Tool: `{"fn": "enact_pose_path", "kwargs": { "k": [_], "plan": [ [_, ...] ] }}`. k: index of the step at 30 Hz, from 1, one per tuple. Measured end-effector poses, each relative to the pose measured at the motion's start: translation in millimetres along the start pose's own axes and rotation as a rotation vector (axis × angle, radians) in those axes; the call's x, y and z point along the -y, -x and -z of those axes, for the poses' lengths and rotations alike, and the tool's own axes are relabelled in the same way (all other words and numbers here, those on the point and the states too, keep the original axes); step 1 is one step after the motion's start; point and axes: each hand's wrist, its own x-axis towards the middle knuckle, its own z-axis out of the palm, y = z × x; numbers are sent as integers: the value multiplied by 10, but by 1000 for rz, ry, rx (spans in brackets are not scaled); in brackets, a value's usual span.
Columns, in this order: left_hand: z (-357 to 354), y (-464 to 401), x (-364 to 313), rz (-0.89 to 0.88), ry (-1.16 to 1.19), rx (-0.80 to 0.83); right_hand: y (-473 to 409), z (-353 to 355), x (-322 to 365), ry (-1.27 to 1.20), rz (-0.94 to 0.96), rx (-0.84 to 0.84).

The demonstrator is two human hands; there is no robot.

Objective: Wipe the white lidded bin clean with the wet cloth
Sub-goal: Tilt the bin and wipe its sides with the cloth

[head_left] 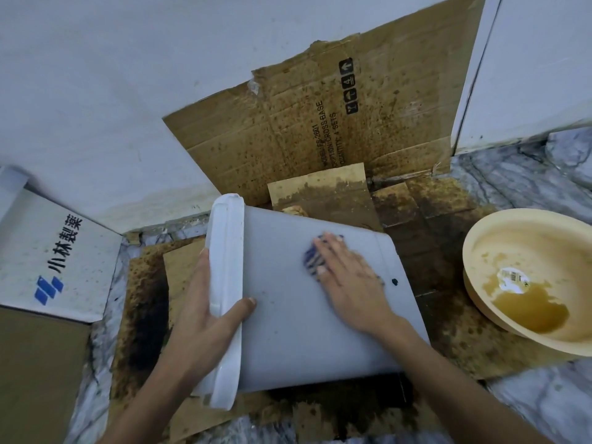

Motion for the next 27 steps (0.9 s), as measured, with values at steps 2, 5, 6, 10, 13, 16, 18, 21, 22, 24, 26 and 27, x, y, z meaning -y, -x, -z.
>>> {"fn": "enact_pose_path", "kwargs": {
  "k": [2,5,6,10,13,16,18,21,22,24,26,27],
  "plan": [
    [-9,18,-54,5,4,6,-128,114,-407,-66,-145,37],
    [-38,5,-78,-10,1,-2,-431,207,-754,-154,-264,33],
    [-56,3,-84,-23,-3,-12,-540,200,-771,-141,-282,27],
    [-157,-4,-187,-21,-4,-84,-640,153,-399,-130,-137,25],
    [-174,-15,-263,23,31,-95,-136,66,-248,-98,-50,2],
    [-167,-16,-241,12,-6,-102,75,43,-744,-75,-237,-11],
    [-172,-17,-252,22,-9,-85,-41,96,-1038,-158,-372,20],
    [-159,-34,-216,26,5,-64,-357,127,-1150,-271,-420,44],
    [-157,-27,-208,14,9,-58,-445,138,-1148,-248,-421,43],
    [-144,-32,-180,-13,-1,-57,-589,164,-1081,-179,-405,53],
    [-146,-48,-173,-14,-13,-59,-645,173,-881,-147,-334,69],
    [-158,-54,-172,-4,-21,-70,-628,152,-723,-133,-268,61]
  ]
}}
